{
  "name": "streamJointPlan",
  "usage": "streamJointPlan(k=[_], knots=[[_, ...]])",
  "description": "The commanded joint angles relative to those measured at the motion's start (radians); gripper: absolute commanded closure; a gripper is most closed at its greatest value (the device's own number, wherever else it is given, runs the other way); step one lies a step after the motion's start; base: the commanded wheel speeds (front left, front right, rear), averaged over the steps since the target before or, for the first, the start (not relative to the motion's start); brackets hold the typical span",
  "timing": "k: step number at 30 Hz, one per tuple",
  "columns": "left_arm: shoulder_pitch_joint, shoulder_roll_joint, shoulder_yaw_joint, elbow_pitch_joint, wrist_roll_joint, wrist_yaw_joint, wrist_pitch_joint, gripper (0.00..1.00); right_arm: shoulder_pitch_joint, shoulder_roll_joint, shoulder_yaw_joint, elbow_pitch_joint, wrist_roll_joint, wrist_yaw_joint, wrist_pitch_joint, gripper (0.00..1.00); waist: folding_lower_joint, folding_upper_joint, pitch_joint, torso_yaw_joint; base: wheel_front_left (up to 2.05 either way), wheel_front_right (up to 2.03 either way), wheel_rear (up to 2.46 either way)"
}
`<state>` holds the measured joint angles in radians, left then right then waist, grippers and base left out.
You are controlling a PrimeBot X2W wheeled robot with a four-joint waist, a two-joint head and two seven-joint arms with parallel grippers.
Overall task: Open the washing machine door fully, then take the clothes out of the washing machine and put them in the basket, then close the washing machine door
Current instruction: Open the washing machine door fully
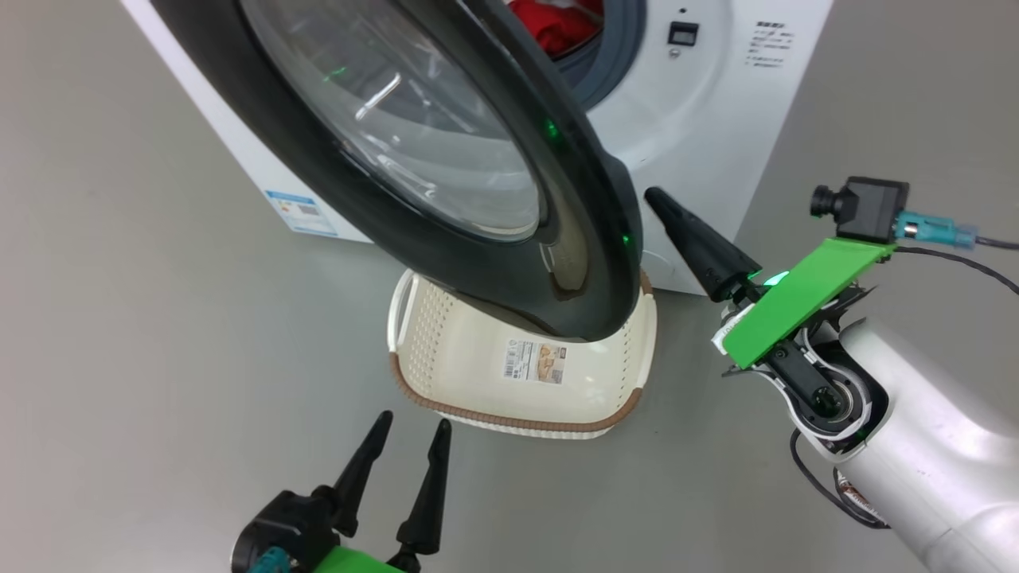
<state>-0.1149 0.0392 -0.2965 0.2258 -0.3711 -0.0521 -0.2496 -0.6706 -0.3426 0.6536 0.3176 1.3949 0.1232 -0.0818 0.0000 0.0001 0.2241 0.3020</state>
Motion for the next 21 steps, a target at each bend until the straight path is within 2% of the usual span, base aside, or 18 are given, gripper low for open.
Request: streamJointPlan(k=[1,9,21], knots=[[-0.025,0.011,0.023,-0.029,-0.004,0.006,-0.012,0.00,-0.021,-0.004,0.018,-0.025,0.011,0.008,0.003,1.00,0.0000,-0.0001,0.016,0.017,0.00,0.00,0.00],[-0.041,0.011,0.004,-0.052,-0.024,0.016,-0.012,0.00,-0.054,-0.037,0.096,-0.030,0.091,0.008,0.044,1.00,0.0000,-0.0001,0.024,0.041,0.00,0.00,0.00],[-0.008,0.011,0.006,-0.047,-0.013,0.016,-0.012,0.00,-0.004,-0.025,0.224,-0.082,0.120,0.008,0.038,1.00,0.0000,-0.0001,-0.033,0.105,0.00,0.00,0.00]])
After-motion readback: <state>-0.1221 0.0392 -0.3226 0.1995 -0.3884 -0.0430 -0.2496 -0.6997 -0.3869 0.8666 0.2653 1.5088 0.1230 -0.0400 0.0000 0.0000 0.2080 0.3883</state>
